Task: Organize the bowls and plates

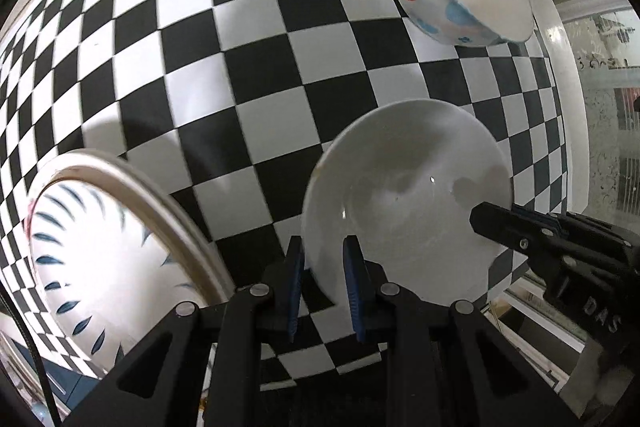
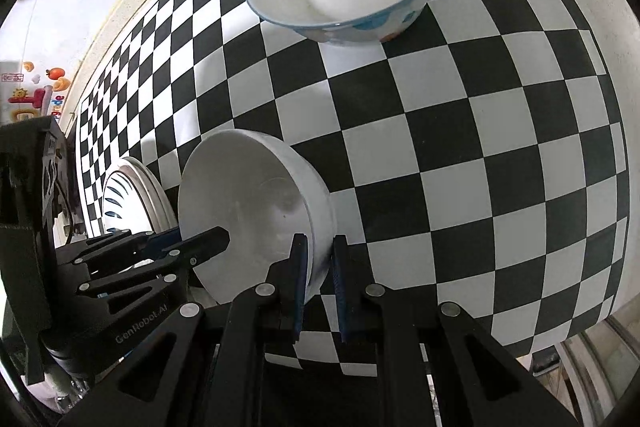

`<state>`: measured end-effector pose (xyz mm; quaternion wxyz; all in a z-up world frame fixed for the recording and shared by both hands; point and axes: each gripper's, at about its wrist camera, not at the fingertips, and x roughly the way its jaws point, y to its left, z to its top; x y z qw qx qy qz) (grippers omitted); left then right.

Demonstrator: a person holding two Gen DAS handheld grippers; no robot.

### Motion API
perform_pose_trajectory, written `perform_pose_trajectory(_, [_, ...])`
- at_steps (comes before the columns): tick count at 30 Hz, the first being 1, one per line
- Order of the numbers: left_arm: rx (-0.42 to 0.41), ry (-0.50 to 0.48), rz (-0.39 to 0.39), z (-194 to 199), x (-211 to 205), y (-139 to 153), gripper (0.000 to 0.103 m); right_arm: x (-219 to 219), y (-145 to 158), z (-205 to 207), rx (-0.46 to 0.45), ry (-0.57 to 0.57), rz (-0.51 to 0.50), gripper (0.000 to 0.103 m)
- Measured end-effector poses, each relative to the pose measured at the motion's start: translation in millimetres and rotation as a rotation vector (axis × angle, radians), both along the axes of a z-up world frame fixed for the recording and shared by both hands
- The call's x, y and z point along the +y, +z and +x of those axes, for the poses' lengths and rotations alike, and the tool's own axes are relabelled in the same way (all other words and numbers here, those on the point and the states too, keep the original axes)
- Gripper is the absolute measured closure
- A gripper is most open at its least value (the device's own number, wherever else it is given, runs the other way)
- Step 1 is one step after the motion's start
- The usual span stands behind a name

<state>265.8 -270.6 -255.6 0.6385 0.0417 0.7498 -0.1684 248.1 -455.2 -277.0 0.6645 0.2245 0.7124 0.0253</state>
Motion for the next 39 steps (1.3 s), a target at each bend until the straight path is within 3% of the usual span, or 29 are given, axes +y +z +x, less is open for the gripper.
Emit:
perform_pose_trajectory(5, [-0.098,0.028,-0.055,7,6,55,0.082,-18,17,1,-0.006,-0.033,0.023,0.087])
perform_pose_trajectory(8, [-0.148,0.028,-0.102,34,-2,80,0.072,-42,37,8,-0.049,-0.097,0.047,0.085])
perform_pose_trajectory(10, [-0.173,0.022,-0.112,59,-14,84,0.053,-59,47,17,-0.082,-0.140,0.051,0.069])
perform_pose_trajectory(12, [-0.167,0.017,-0.131,83,-26,78,0.052,-78,52,32,-0.119,-0.184,0.051,0.054])
perform_pose_trajectory(16, [-0.104,0.010,-0.165,125,-56,51,0.052,-107,40,68,-0.129,-0.230,0.040,0.054])
perform_pose_trajectory(23, [-0.042,-0.028,-0.118,160,-89,5,0.055,-126,1,108,-0.077,-0.268,0.070,0.054])
perform_pose_trajectory(24, [-0.045,-0.036,-0.115,161,-92,1,0.065,-126,-2,110,-0.074,-0.268,0.072,0.054])
perform_pose_trajectory(25, [-0.038,-0.050,-0.110,162,-95,-4,0.078,-126,-5,112,-0.073,-0.266,0.074,0.054])
perform_pose_trajectory(26, [-0.024,-0.061,-0.104,163,-99,-9,0.081,-125,-8,114,-0.072,-0.264,0.071,0.058])
perform_pose_trajectory(29, [-0.029,-0.074,-0.101,162,-105,-12,0.087,-126,-13,119,-0.067,-0.257,0.058,0.088])
perform_pose_trajectory(33, [-0.066,-0.101,-0.067,159,-110,-6,0.087,-123,-9,120,-0.084,-0.244,0.023,0.091])
perform_pose_trajectory(39, [-0.090,-0.087,-0.085,154,-101,13,0.087,-119,7,115,-0.112,-0.232,0.014,0.092])
